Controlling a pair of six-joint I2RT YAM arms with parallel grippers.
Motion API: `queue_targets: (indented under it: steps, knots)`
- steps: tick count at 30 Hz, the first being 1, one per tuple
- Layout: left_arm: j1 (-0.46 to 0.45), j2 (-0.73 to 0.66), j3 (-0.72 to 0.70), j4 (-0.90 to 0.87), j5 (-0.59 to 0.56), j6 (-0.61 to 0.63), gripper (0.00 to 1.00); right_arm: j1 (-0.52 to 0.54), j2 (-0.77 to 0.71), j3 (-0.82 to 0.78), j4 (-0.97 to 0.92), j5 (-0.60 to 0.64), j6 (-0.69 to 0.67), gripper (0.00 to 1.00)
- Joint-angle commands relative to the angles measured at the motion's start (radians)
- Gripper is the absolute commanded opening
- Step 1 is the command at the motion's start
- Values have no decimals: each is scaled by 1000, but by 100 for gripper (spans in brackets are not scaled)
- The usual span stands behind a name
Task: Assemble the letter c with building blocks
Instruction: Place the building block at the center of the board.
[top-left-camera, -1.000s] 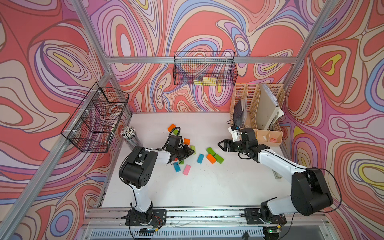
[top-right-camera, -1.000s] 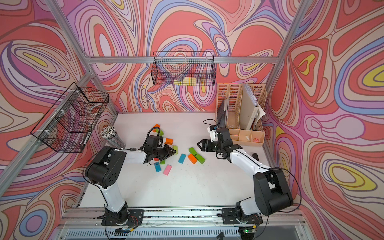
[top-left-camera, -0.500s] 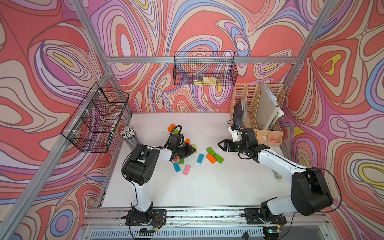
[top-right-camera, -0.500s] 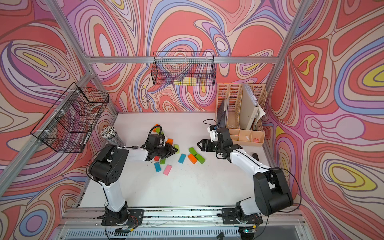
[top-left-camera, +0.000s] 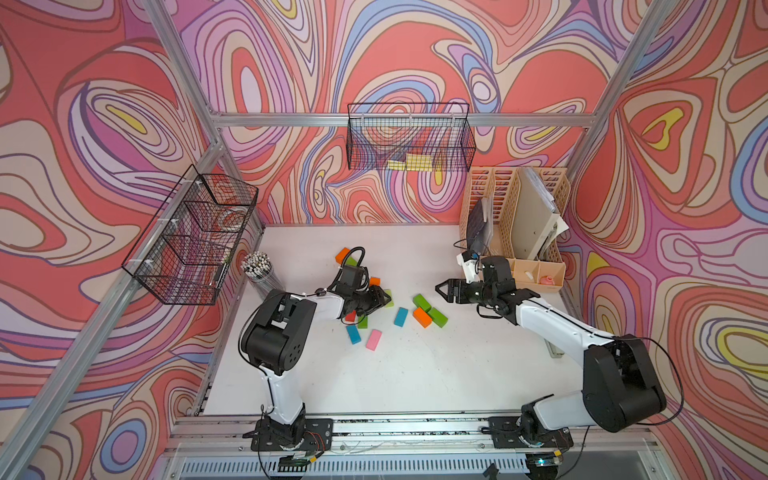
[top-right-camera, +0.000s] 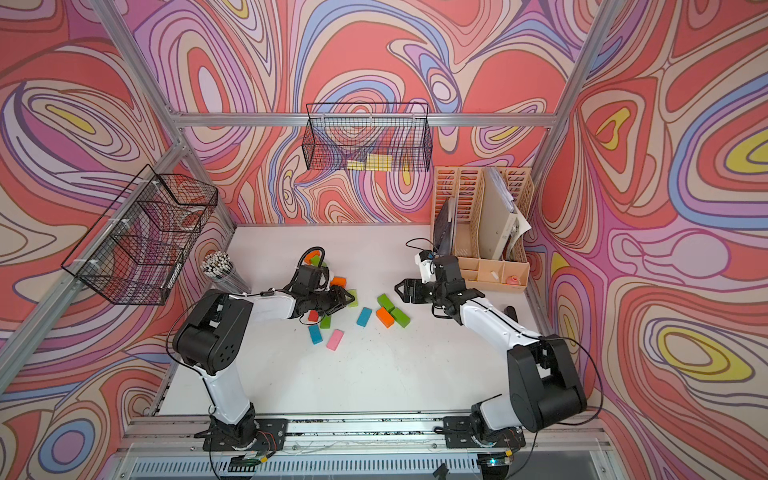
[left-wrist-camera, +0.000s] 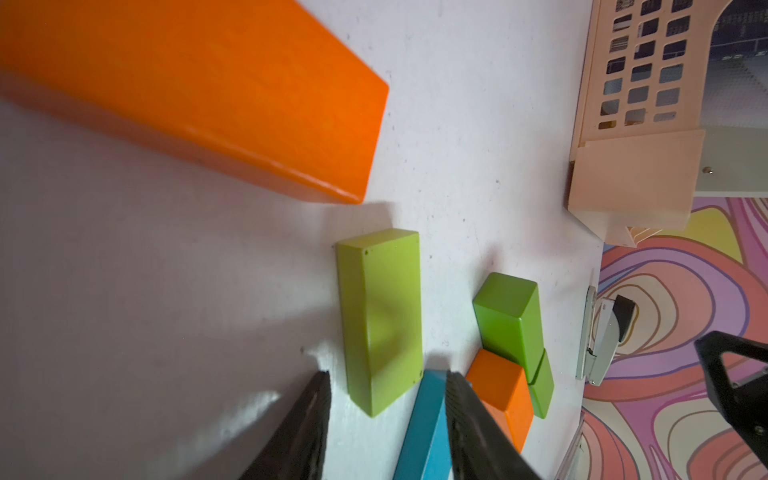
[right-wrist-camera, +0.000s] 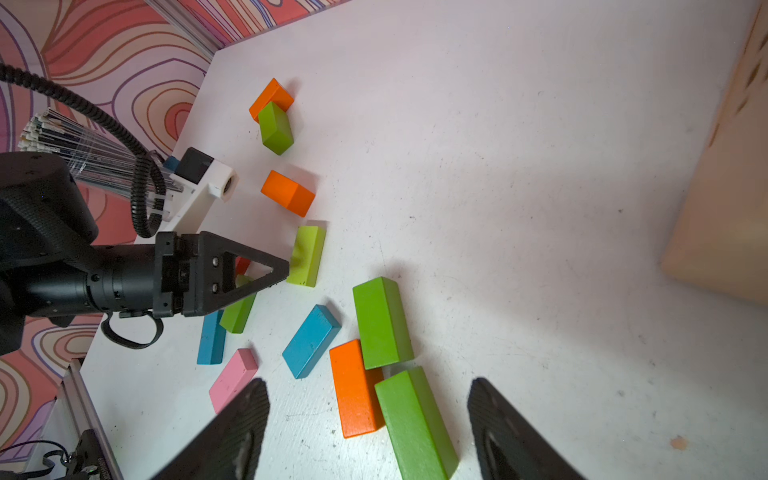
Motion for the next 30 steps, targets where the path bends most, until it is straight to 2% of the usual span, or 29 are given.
queue_targets:
  steps: [1, 6, 12, 30]
  knots:
    - [-5, -38, 27, -77, -67, 50, 48, 5, -24, -13, 4, -9, 6, 79]
    - [-16, -54, 46, -106, -131, 92, 42, 5, -29, -14, 4, -11, 3, 77]
    - [-20, -42, 67, -108, -147, 102, 33, 5, -32, -16, 7, -18, 4, 76]
    - [-27, 45, 156, -155, -176, 122, 35, 5, -47, -21, 7, -18, 1, 76]
